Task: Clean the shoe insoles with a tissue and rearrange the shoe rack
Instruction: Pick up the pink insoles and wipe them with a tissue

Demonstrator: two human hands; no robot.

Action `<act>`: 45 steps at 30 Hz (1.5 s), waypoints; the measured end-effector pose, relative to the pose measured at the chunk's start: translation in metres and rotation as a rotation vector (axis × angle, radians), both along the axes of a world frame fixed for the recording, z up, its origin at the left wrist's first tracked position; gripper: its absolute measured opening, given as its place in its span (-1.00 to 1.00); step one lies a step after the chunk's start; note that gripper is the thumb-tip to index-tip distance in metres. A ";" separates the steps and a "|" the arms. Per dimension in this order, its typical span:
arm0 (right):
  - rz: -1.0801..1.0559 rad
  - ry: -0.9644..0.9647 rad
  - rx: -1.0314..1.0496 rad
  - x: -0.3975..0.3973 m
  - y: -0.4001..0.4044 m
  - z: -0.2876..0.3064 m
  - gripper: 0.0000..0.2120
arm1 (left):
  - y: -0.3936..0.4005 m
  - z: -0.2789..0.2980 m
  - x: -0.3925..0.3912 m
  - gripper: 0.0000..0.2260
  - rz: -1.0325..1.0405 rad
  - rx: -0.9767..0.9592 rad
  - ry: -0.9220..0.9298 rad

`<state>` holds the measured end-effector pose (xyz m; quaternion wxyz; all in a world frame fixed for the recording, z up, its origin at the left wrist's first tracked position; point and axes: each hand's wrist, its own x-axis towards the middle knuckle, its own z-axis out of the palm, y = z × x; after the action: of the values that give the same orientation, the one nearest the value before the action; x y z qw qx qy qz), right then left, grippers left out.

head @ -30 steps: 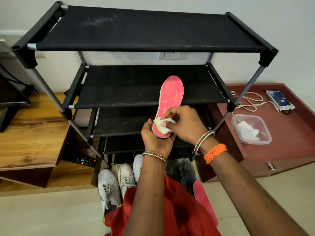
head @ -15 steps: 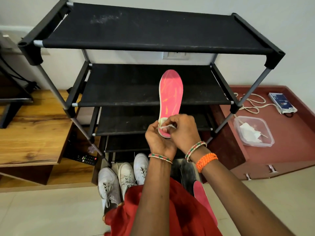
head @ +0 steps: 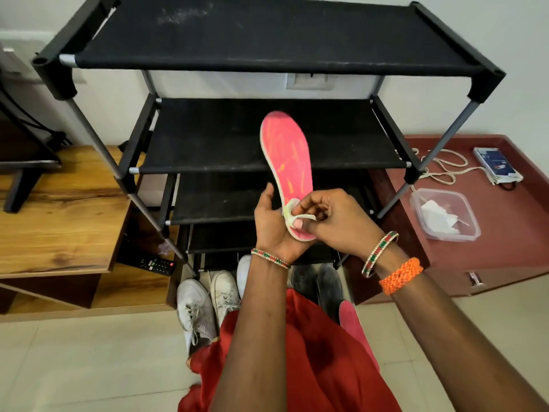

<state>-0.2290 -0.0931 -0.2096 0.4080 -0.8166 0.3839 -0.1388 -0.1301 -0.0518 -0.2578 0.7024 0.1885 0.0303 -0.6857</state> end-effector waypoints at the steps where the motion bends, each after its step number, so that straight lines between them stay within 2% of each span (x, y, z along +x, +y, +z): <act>1: -0.012 0.029 -0.082 0.000 0.005 -0.001 -0.92 | -0.002 -0.003 -0.002 -0.49 0.014 0.011 0.013; 3: -0.044 0.069 -0.275 0.004 0.015 -0.003 -0.92 | -0.005 -0.006 -0.005 -0.41 0.033 0.021 -0.020; 5: -0.080 0.059 -0.351 0.008 0.020 -0.005 -0.92 | -0.005 -0.005 -0.011 -0.41 0.022 0.016 -0.053; 11: -0.218 -0.092 -0.564 0.014 0.011 -0.004 -0.94 | -0.006 -0.004 -0.022 -0.65 0.107 -0.004 -0.064; 15: -0.295 -0.165 -0.500 0.011 0.009 -0.006 -0.77 | -0.005 0.000 -0.024 -0.66 0.090 0.009 -0.111; 17: -0.280 -0.177 -0.459 0.005 0.015 -0.010 -0.78 | -0.004 0.000 -0.023 -0.62 0.095 0.015 -0.108; 20: -0.231 -0.135 -0.424 -0.004 0.025 -0.018 -0.85 | -0.005 0.000 -0.023 -0.57 0.062 0.043 -0.111; 27: -0.371 0.013 -0.816 0.007 -0.001 -0.012 -0.95 | -0.005 0.005 -0.029 -0.66 0.078 0.019 -0.089; 29: -0.425 0.014 -0.810 0.009 0.002 -0.017 -0.92 | -0.005 0.004 -0.029 -0.66 0.078 0.028 -0.094; 33: -0.441 -0.068 -0.610 0.010 0.030 -0.036 -0.92 | -0.006 -0.001 -0.026 -0.58 0.047 0.069 -0.104; 37: -0.418 -0.057 -0.474 0.008 0.033 -0.036 -0.91 | -0.004 0.003 -0.029 -0.50 0.067 0.130 -0.140; 41: -0.433 0.053 -0.563 0.018 0.019 -0.028 -0.92 | -0.008 -0.002 -0.029 -0.59 0.146 0.134 -0.128; 45: -0.506 0.018 -0.611 0.028 0.021 -0.034 -0.93 | -0.010 -0.004 -0.024 -0.63 0.203 0.182 -0.137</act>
<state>-0.2011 -0.0725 -0.2436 0.0956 -0.7812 0.5176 -0.3357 -0.1543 -0.0621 -0.2619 0.7485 0.2940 0.0632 -0.5911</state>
